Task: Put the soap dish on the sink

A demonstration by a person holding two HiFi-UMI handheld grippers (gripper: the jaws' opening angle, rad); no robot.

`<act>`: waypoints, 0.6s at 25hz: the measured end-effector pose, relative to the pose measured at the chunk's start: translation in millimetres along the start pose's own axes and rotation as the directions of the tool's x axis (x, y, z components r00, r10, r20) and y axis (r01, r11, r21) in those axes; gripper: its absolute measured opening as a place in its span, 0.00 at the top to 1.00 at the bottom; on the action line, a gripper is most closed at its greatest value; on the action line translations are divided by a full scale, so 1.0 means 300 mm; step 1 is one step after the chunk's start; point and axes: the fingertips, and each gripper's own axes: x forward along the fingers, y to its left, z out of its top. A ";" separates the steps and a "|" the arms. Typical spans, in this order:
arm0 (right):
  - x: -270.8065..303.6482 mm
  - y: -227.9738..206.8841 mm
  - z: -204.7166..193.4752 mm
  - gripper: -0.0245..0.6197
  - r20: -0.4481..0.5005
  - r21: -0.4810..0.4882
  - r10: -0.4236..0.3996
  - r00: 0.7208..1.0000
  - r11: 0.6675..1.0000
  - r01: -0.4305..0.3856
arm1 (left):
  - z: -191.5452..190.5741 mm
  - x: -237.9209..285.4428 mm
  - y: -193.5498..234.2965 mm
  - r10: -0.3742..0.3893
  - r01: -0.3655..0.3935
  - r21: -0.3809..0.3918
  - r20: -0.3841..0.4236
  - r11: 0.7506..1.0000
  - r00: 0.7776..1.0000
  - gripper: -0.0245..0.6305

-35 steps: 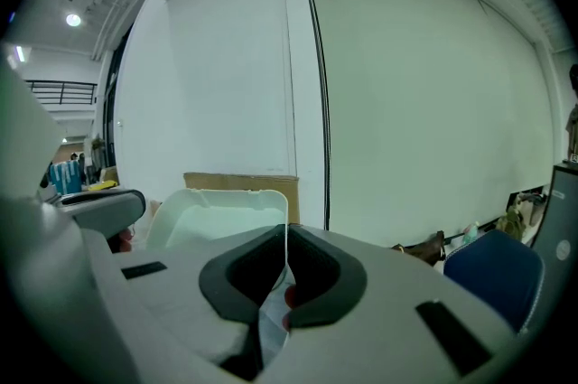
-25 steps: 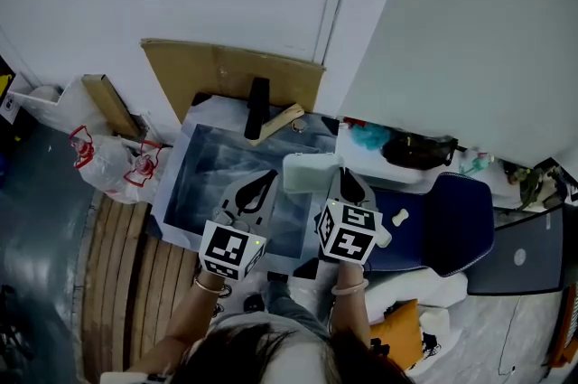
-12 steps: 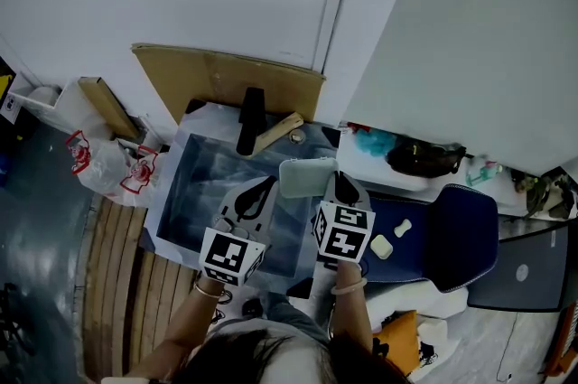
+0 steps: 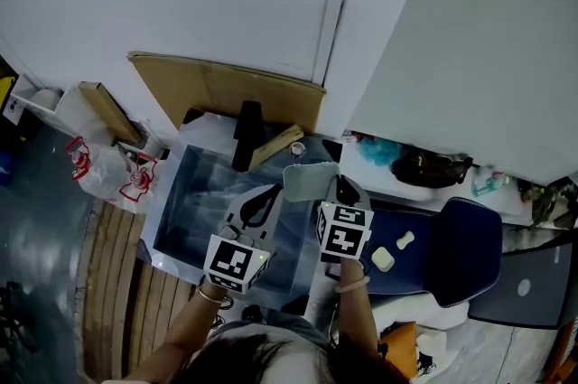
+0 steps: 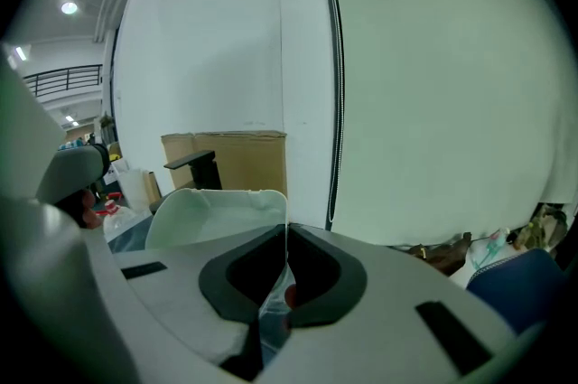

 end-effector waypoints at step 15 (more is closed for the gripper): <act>0.209 -0.062 -0.084 0.92 -0.099 -0.031 -0.007 0.995 1.000 0.004 | -0.069 0.122 0.037 -0.005 0.003 -0.042 -0.032 0.999 0.999 0.95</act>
